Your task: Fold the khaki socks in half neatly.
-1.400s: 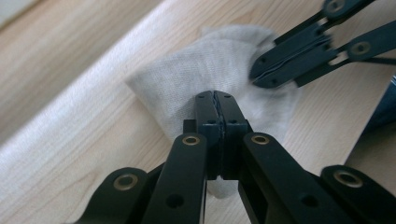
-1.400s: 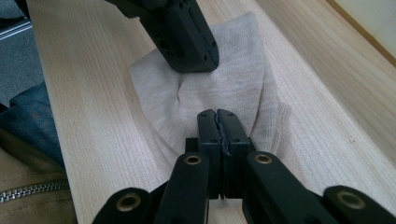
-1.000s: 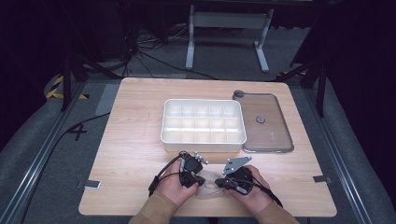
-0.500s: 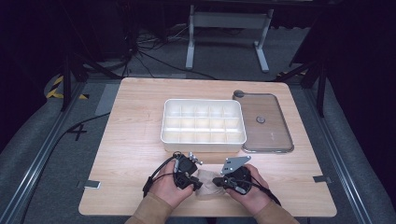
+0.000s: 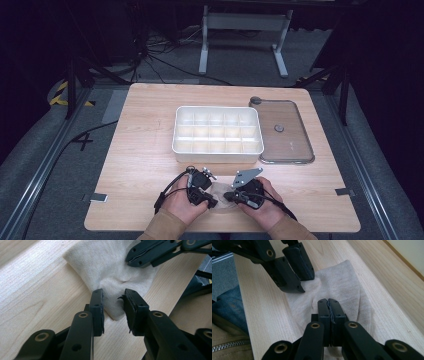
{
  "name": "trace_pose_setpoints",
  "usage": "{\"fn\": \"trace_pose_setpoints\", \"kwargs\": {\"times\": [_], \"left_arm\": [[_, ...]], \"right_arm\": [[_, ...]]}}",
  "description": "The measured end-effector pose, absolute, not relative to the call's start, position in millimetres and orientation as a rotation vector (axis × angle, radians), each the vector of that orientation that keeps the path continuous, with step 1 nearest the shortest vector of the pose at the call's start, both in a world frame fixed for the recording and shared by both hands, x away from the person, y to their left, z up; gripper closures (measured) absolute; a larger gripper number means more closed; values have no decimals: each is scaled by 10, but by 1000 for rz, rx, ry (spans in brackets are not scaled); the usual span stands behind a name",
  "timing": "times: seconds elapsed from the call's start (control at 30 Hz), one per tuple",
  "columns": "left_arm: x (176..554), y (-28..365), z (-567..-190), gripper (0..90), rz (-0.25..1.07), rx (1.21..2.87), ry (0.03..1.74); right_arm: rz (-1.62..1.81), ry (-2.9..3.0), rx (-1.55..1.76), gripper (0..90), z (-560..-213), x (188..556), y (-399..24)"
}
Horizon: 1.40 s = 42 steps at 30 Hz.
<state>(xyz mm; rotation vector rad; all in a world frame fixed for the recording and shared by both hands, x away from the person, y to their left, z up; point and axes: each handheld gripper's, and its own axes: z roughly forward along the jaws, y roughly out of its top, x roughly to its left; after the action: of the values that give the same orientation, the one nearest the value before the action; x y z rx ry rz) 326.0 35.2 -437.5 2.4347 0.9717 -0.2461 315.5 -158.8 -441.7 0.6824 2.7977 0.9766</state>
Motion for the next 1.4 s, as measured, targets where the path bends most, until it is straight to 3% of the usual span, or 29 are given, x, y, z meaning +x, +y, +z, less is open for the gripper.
{"fn": "trace_pose_setpoints", "kwargs": {"times": [0.53,0.7,1.33,1.4], "left_arm": [[3262,324,-4413,776,-287,2470,980],[3247,322,-4388,868,-267,2482,962],[3100,213,-4159,881,-168,2447,772],[3108,234,-4148,879,-184,2466,811]], "right_arm": [[965,2817,724,898,-4454,3193,-1610],[963,2814,720,899,-4456,3189,-1607],[960,2801,720,900,-4461,3161,-1598],[964,2801,722,899,-4463,3167,-1602]]}}
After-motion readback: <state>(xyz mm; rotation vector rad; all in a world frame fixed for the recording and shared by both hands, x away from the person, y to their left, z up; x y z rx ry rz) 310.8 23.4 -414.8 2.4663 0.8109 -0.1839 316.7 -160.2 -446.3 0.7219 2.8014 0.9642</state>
